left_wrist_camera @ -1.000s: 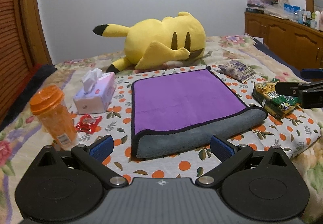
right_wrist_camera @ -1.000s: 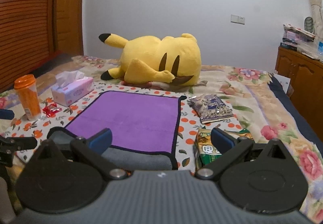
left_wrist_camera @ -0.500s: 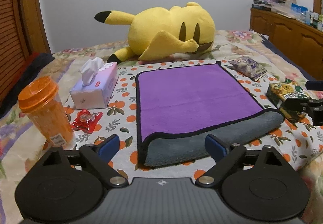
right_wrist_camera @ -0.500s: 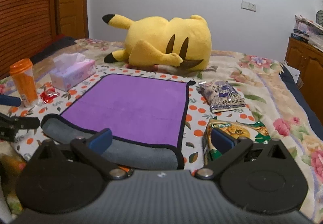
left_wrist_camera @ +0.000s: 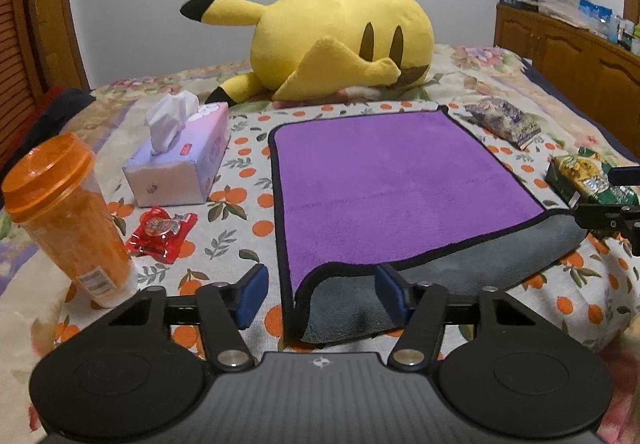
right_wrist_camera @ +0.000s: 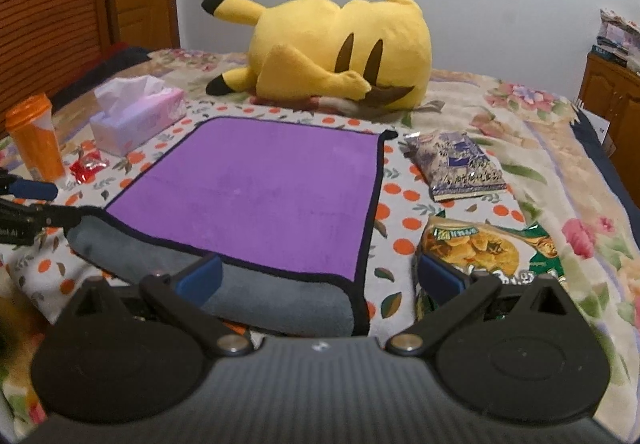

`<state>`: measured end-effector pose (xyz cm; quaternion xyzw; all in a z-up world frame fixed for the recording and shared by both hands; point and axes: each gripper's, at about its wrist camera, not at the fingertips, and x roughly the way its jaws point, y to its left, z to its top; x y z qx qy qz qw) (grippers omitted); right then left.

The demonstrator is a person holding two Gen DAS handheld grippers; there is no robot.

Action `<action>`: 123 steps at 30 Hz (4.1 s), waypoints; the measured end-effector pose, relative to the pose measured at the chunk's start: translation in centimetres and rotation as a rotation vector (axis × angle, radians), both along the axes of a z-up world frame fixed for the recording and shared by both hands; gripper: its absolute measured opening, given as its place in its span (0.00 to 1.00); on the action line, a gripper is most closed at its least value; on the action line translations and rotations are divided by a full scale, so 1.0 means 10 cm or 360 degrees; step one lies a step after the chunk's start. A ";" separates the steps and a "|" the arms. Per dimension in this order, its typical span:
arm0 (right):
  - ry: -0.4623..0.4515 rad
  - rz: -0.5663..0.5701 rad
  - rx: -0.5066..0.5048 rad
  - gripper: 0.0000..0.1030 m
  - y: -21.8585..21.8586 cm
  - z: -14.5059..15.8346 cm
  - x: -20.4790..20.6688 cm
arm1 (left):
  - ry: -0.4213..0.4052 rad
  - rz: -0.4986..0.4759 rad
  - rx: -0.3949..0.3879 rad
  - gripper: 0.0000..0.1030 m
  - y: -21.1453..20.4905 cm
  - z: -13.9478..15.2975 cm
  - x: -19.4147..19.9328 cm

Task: Fold towel

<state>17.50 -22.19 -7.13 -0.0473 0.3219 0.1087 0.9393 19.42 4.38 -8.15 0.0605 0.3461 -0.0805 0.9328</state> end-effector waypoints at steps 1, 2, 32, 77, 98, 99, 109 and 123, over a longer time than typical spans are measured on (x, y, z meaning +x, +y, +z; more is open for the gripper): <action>0.0017 0.0003 0.0004 1.00 0.00 -0.02 0.02 | 0.0015 -0.0004 -0.0003 0.55 0.01 -0.02 0.02; 0.0032 0.0004 0.0007 1.00 -0.01 -0.03 0.04 | 0.0025 -0.0005 -0.0004 0.54 0.01 -0.04 0.04; 0.0346 0.0042 0.0135 0.58 -0.16 -0.32 0.30 | 0.0176 -0.0030 -0.0010 0.25 0.07 -0.26 0.18; 0.0058 0.0053 0.0200 0.06 -0.26 -0.03 0.25 | -0.0162 -0.0093 -0.0127 0.07 0.02 0.19 -0.05; -0.0006 0.0078 0.0176 0.06 -0.26 -0.08 0.34 | -0.0183 -0.0076 -0.0138 0.06 0.04 0.19 0.02; -0.0008 0.0080 0.0175 0.06 -0.26 -0.08 0.34 | -0.0183 -0.0076 -0.0137 0.06 0.04 0.19 0.03; -0.0037 0.0082 0.0148 0.06 -0.28 -0.11 0.43 | -0.0213 -0.0074 -0.0134 0.06 0.04 0.20 0.15; -0.0119 0.0129 0.0096 0.06 -0.23 -0.08 0.58 | -0.0221 -0.0086 -0.0149 0.06 0.01 0.17 0.37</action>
